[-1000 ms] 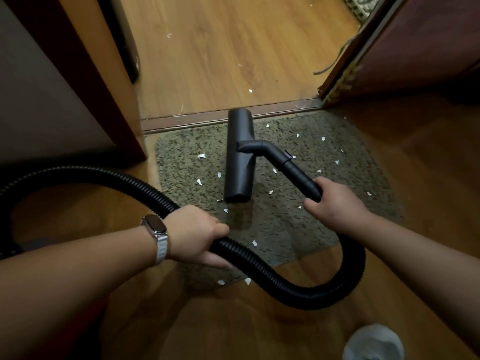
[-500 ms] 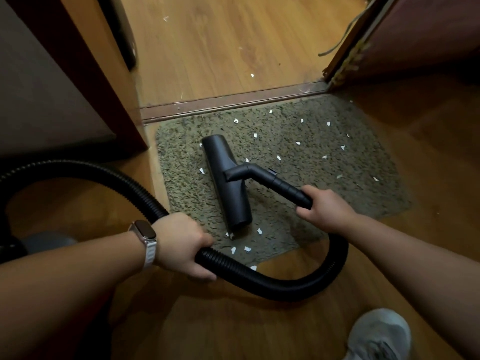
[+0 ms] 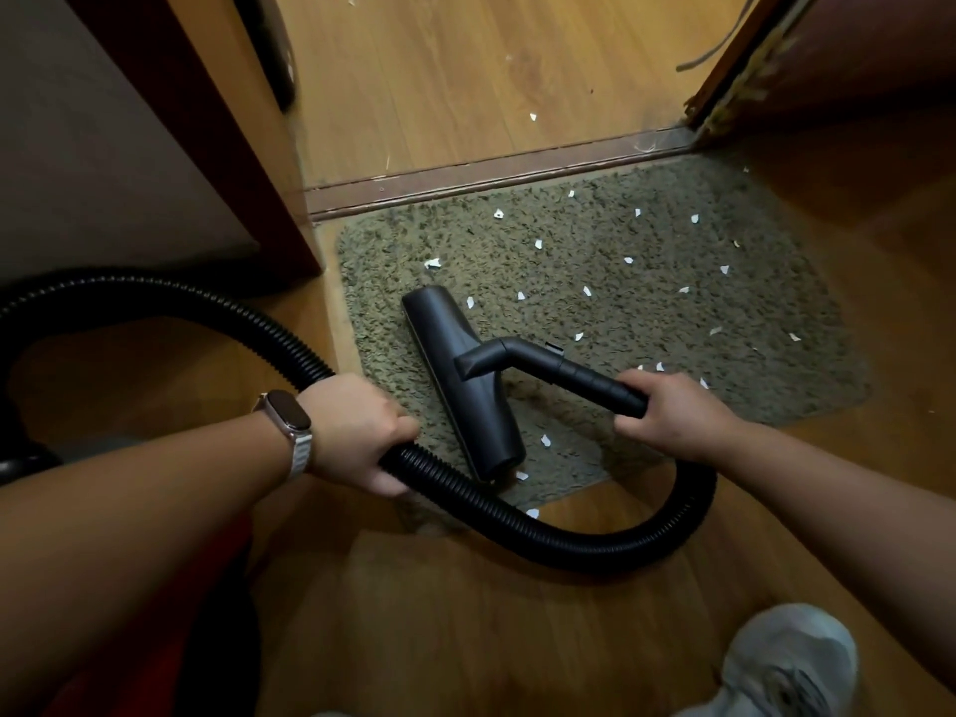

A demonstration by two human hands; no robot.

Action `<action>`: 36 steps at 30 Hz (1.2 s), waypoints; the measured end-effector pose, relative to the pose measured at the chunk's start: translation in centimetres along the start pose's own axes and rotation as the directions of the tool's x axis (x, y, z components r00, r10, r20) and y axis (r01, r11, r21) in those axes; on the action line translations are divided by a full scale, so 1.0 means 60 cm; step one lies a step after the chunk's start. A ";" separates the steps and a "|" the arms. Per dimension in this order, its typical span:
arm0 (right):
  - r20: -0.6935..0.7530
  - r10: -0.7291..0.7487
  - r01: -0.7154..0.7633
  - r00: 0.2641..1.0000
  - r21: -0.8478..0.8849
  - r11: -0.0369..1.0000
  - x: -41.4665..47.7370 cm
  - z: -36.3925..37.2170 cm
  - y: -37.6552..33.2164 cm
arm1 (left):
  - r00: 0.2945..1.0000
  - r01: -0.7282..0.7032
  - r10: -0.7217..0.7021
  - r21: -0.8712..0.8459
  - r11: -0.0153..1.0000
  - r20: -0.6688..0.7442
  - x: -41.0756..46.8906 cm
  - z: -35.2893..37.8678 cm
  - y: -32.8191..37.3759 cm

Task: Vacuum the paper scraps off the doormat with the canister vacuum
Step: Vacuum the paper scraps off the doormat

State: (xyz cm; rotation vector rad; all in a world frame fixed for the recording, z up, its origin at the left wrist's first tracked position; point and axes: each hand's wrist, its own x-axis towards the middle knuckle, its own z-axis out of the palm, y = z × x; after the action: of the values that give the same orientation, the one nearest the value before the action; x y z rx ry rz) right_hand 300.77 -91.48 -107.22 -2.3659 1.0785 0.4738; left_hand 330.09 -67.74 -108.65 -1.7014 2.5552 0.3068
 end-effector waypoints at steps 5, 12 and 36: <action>0.041 -0.042 0.044 0.998 -0.057 0.997 -0.014 0.012 -0.010 | 0.972 0.038 -0.035 -0.006 0.999 0.234 -0.017 0.004 0.026; 0.133 -0.124 0.145 0.983 -0.163 0.976 -0.053 0.027 -0.002 | 0.950 0.036 -0.013 -0.070 0.997 0.311 -0.026 0.015 0.085; 0.054 0.021 -0.012 0.998 -0.167 0.986 -0.138 0.010 0.049 | 0.969 0.005 0.009 -0.054 0.999 0.247 0.006 -0.010 0.116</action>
State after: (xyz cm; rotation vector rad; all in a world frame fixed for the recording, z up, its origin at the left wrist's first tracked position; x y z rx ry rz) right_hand 293.24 -87.85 -104.44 -2.4731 1.0714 0.6548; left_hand 323.59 -65.58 -107.20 -1.5645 2.3883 0.5550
